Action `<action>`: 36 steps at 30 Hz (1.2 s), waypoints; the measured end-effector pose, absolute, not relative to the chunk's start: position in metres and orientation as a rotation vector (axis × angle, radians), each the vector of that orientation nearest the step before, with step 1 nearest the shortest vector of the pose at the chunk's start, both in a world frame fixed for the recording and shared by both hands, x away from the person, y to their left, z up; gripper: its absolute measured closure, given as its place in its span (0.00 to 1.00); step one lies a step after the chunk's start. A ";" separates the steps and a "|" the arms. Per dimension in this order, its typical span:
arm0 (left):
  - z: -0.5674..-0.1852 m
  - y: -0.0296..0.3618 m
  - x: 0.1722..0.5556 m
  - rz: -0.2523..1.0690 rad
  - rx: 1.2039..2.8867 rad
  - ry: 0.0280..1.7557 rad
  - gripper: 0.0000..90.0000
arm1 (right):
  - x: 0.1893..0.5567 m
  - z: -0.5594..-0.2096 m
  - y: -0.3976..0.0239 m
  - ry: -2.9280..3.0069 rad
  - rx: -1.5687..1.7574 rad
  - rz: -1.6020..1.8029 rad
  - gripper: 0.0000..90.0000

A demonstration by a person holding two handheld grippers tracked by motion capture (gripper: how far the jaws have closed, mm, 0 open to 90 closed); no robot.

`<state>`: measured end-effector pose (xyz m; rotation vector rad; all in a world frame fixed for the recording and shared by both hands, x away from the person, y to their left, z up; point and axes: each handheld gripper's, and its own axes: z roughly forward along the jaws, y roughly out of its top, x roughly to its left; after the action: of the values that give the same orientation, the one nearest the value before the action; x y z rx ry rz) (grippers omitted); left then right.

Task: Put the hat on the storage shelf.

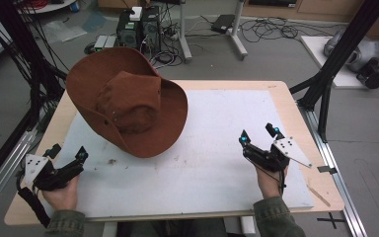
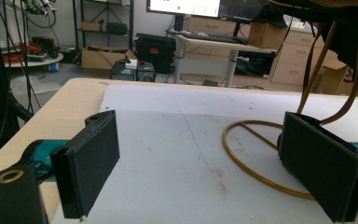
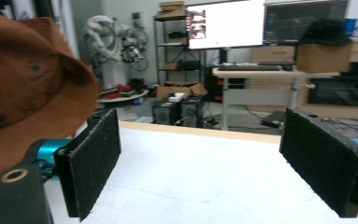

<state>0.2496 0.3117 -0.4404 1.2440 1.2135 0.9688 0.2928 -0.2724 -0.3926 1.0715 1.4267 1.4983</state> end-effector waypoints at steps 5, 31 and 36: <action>-0.441 0.311 0.250 0.969 1.247 1.212 0.14 | 0.289 -0.408 -0.286 1.391 1.126 1.459 0.13; -0.441 0.308 0.253 0.968 1.262 1.206 0.14 | 0.284 -0.432 -0.304 1.363 1.209 1.365 0.13; -0.441 0.308 0.252 0.970 1.262 1.205 0.14 | 0.284 -0.432 -0.302 1.374 1.206 1.368 0.13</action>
<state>0.2524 0.3079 -0.4406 1.2621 1.2053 0.9697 0.2844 -0.3025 -0.4323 1.2056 1.3743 1.3679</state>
